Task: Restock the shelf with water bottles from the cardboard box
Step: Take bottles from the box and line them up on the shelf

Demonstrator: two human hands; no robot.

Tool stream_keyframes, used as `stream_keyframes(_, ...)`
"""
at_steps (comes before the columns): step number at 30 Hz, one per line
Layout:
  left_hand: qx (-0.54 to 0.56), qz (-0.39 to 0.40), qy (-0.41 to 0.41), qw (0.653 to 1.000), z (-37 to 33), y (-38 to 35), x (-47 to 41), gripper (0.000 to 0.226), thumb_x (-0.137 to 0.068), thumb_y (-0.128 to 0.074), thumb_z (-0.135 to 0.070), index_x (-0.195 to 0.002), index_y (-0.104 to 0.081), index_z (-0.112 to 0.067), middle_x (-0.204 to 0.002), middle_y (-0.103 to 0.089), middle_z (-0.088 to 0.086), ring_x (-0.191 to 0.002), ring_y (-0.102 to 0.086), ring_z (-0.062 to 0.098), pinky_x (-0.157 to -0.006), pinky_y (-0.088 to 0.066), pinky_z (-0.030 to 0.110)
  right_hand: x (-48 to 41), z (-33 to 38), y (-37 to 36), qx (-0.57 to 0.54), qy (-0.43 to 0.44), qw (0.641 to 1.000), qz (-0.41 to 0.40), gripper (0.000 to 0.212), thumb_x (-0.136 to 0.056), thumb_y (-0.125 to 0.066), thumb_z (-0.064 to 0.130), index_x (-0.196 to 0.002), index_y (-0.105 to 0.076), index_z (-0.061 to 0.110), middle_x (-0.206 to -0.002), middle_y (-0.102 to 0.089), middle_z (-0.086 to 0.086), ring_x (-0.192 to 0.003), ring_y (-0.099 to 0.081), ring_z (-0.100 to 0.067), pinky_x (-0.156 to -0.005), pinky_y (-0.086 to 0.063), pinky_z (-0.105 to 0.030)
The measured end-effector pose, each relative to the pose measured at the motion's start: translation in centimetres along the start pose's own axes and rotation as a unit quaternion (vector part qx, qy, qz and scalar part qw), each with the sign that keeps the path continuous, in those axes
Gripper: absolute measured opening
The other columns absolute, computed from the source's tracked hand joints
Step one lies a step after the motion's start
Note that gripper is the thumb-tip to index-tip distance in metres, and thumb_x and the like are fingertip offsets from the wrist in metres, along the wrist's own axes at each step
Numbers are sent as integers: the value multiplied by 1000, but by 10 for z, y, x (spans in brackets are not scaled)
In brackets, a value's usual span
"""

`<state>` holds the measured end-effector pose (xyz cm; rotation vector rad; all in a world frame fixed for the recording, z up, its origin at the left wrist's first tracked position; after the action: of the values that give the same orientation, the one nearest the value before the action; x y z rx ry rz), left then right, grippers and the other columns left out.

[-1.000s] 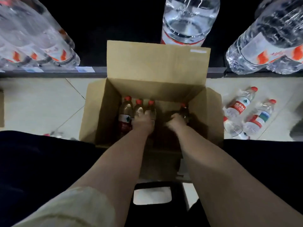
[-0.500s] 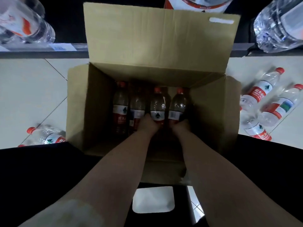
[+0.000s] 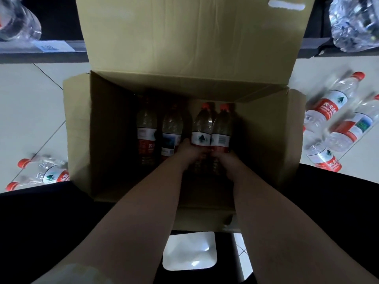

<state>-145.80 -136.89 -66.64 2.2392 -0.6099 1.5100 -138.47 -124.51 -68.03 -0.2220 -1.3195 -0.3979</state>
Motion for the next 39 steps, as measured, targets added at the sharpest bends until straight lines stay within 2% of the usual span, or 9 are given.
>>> stream_keyframes(6, 87, 7, 37, 996, -5, 18, 13, 40, -78, -76, -24, -114, -60, -20, -98, -70, 5, -84, -67, 21, -66, -54, 33, 22, 15, -12, -33, -1, 998, 47, 44, -85, -70, 17, -126, -54, 17, -109, -68, -14, -99, -67, -34, -87, -54, -49)
stream_keyframes(12, 159, -24, 24, 987, -5, 36, 47, 98, -42, -87, -37, -130, -51, -15, -111, -68, 13, -92, -70, 32, -76, -58, 50, 60, 42, -19, -13, 37, 997, 73, 93, -52, -89, 43, -131, -50, 10, -110, -71, -13, -95, -72, -29, -89, -55, -48)
stream_keyframes(16, 225, -54, -20, 973, -21, 39, 98, 73, -53, -87, -22, -118, -57, -6, -102, -70, 18, -83, -72, 33, -76, -58, 50, 108, 48, -17, -14, 25, 996, 87, 50, -75, -79, 41, -104, -55, 9, -95, -67, -13, -89, -66, -26, -93, -50, -41)
stream_keyframes(19, 265, -75, -58, 960, -26, 42, 132, 84, -39, -86, -27, -117, -60, -7, -98, -72, 16, -78, -73, 32, -73, -59, 52, 148, 52, -22, -63, 51, 989, 122, 42, -83, -74, 30, -112, -58, 3, -101, -68, -18, -95, -67, -29, -96, -50, -43)
stream_keyframes(22, 301, -92, -114, 942, -36, 52, 185, 76, -56, -86, -20, -123, -51, -12, -103, -69, 18, -76, -72, 34, -63, -59, 50, 194, 55, -30, -85, 90, 979, 162, 47, -85, -70, 25, -123, -55, 1, -106, -70, -20, -98, -68, -31, -99, -49, -47)
stream_keyframes(27, 290, -106, -206, 929, -63, 72, 270, 59, -73, -77, -12, -123, -45, -9, -102, -65, 18, -78, -70, 33, -60, -59, 46, 272, 71, -35, -66, 175, 963, 195, 17, -91, -63, 21, -100, -61, 6, -74, -74, -15, -64, -72, -25, -66, -57, -38)
stream_keyframes(30, 295, -111, -252, 915, -78, 82, 311, 59, -72, -77, -15, -122, -45, -12, -103, -64, 18, -82, -70, 35, -66, -59, 55, 318, 92, -35, -57, 243, 947, 204, 15, -92, -61, 18, -100, -60, 5, -78, -73, -16, -66, -70, -26, -69, -55, -39)
stream_keyframes(33, 284, -107, -307, 902, -96, 88, 351, 54, -76, -75, -13, -121, -45, -12, -103, -65, 19, -81, -70, 33, -61, -58, 43, 361, 114, -30, -37, 312, 927, 203, 30, -92, -60, 17, -117, -57, 1, -89, -69, -18, -72, -68, -27, -69, -56, -40)
stream_keyframes(39, 260, -79, -418, 867, -136, 91, 422, 49, -77, -77, -8, -118, -51, -7, -96, -70, 15, -77, -71, 29, -69, -59, 48, 439, 143, -18, -56, 409, 880, 235, 58, -73, -72, 29, -123, -58, 4, -100, -72, -16, -78, -72, -25, -66, -57, -35)
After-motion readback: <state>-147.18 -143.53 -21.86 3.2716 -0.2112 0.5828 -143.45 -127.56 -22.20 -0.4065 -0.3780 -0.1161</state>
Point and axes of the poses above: each hand's wrist, its own x-axis away from the middle knuckle, its own y-axis out of the back of the hand, z = x × y, the point moved 7 cm from there along -x, towards the middle knuckle
